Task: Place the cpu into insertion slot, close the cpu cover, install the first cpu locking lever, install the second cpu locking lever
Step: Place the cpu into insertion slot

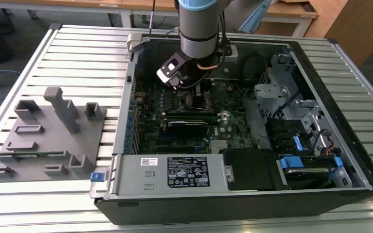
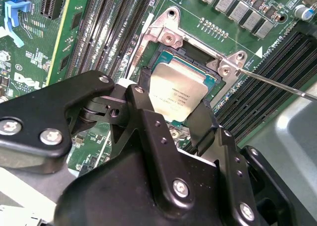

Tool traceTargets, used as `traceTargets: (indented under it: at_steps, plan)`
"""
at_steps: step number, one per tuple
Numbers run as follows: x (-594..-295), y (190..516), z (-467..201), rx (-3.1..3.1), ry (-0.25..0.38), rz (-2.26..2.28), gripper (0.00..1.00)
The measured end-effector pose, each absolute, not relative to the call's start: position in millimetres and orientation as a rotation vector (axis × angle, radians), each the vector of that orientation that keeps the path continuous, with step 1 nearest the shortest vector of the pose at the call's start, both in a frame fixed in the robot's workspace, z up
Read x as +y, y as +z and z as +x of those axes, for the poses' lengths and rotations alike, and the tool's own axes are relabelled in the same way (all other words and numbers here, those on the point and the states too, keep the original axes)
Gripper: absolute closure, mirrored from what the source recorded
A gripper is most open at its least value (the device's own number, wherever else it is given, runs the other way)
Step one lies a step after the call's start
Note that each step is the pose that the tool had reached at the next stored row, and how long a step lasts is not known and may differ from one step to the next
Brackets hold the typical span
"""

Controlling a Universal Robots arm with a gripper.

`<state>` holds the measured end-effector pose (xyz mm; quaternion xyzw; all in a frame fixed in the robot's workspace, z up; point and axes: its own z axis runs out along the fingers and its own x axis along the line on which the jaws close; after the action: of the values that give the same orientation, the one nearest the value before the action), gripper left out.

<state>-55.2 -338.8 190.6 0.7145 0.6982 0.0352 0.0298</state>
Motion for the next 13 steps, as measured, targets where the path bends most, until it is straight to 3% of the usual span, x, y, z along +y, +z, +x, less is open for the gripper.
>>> traceTargets:
  at_steps: [11, 12, 13]
  plan:
    - [-338.6, 189.9, -55.0, 2.153, 0.111, 2.203, 0.45]
    - [-338.7, 190.1, -55.1, 2.153, 0.110, 2.203, 0.39]
    - [-338.9, 190.4, -55.2, 2.153, 0.109, 2.203, 0.39]
